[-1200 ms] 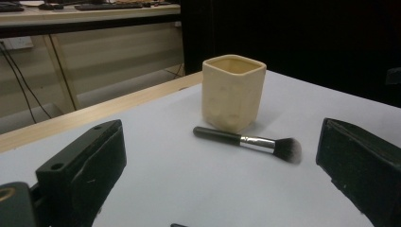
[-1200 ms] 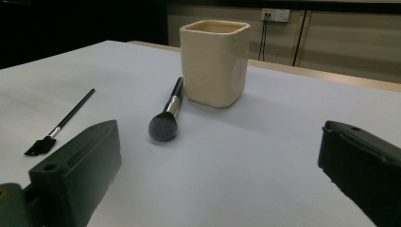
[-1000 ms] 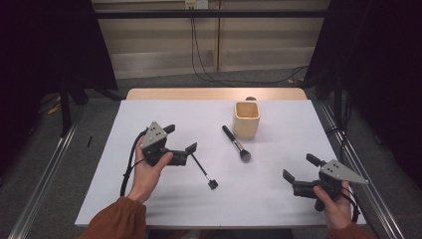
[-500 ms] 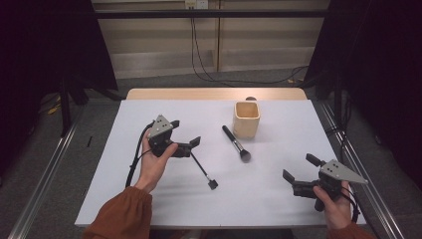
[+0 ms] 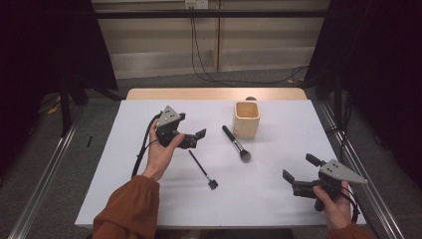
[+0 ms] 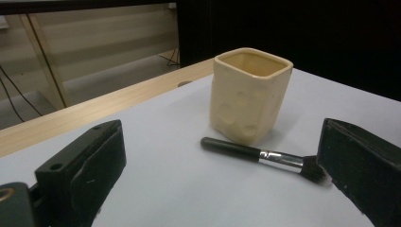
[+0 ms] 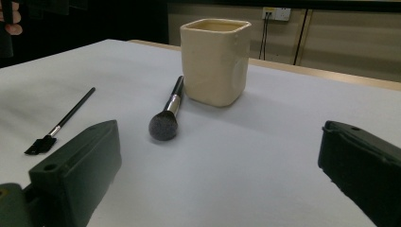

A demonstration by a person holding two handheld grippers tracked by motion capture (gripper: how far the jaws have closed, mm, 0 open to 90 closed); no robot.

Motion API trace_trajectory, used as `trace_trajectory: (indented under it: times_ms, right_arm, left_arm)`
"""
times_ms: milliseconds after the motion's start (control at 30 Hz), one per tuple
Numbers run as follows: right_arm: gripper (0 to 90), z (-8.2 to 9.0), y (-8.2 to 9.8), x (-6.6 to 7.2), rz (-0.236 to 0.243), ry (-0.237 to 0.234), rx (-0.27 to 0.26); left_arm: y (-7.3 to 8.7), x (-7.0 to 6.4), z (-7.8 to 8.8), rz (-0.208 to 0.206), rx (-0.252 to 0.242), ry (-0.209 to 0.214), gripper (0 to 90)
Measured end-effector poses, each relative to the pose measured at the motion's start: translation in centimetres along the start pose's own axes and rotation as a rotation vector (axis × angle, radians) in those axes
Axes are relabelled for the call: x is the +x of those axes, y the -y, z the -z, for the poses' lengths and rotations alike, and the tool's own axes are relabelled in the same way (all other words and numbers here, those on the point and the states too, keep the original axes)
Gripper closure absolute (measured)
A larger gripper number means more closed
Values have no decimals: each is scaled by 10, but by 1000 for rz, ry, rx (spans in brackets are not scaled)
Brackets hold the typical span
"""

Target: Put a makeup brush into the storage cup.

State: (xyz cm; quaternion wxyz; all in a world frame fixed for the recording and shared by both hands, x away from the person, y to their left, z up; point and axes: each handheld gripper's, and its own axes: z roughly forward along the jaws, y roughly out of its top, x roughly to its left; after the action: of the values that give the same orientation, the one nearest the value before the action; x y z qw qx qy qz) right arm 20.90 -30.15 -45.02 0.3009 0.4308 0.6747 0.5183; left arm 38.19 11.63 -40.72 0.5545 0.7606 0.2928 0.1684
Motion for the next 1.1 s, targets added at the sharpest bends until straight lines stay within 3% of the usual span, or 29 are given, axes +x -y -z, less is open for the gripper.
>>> trace_trajectory:
  times_ms: [67, 233, 433, 467, 500, 533, 567, 600, 767, 1033, 1100]
  right_arm:
    - [0, 0, 0, 0, -5, 1, 0]
    - [0, 0, 0, 0, -6, 2, 0]
    - [1, 0, 0, 0, -6, 3, 0]
    - [0, 0, 0, 0, -6, 2, 0]
    - [0, 0, 0, 0, -7, 2, 0]
    - [1, 0, 0, 0, -7, 2, 1]
    - [1, 0, 0, 0, -7, 2, 1]
    - [0, 0, 0, 0, -5, 1, 4]
    - [0, 0, 0, 0, -2, 0, 5]
    - [0, 0, 1, 0, -5, 0, 6]
    - [0, 0, 1, 0, -2, 1, 8]
  left_arm:
    - [-1, 2, -3, -9, 19, -4, 23]
    - [-3, 3, -6, -14, 45, 32, 33]
    - [-8, 4, -8, -53, 125, 51, 31]
    - [-10, 4, -9, -68, 163, 52, 28]
    - [-10, 4, -9, -68, 163, 52, 24]
    - [-11, 4, -10, -83, 207, 50, 28]
    - [-11, 4, -10, -83, 207, 50, 28]
    - [-11, 4, -11, -99, 244, 50, 28]
    - [-11, 2, -14, -132, 315, 62, 28]
    - [-14, 3, -14, -161, 376, 89, 30]
    - [-14, 4, -13, -182, 416, 95, 31]
